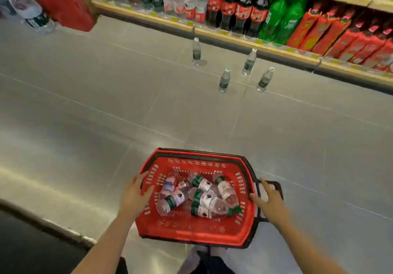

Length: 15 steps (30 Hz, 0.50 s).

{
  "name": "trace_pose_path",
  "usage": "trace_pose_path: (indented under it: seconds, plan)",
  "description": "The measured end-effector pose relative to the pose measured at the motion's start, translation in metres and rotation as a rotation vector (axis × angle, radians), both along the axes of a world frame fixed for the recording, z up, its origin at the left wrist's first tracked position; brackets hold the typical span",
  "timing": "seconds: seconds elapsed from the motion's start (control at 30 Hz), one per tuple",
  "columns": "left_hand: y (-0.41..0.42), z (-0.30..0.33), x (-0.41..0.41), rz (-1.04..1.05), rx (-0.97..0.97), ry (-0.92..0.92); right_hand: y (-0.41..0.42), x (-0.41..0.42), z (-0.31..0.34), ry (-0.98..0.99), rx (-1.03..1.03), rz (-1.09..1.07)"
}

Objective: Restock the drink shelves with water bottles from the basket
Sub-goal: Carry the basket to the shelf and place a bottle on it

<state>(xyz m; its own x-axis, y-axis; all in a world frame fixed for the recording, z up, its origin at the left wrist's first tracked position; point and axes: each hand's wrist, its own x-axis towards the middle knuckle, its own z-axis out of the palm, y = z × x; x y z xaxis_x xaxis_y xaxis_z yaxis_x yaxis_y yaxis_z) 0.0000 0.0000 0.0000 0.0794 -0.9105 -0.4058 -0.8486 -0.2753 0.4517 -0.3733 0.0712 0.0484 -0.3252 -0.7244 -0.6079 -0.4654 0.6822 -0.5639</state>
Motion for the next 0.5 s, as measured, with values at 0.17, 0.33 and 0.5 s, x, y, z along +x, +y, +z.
trace_pose_path:
  seconds: [0.17,0.33,0.5]
  plan:
    - [-0.009,-0.111,0.026,0.038,0.119,-0.181,0.011,-0.015,-0.148,0.108,0.128,-0.016]
    - [-0.006,-0.164,0.030,0.058,0.053,-0.138,0.018,-0.003,-0.192,0.150,-0.016,-0.079]
    - [-0.009,-0.151,0.032,0.023,0.031,-0.163,0.016,-0.008,-0.194,0.169,-0.069,-0.056]
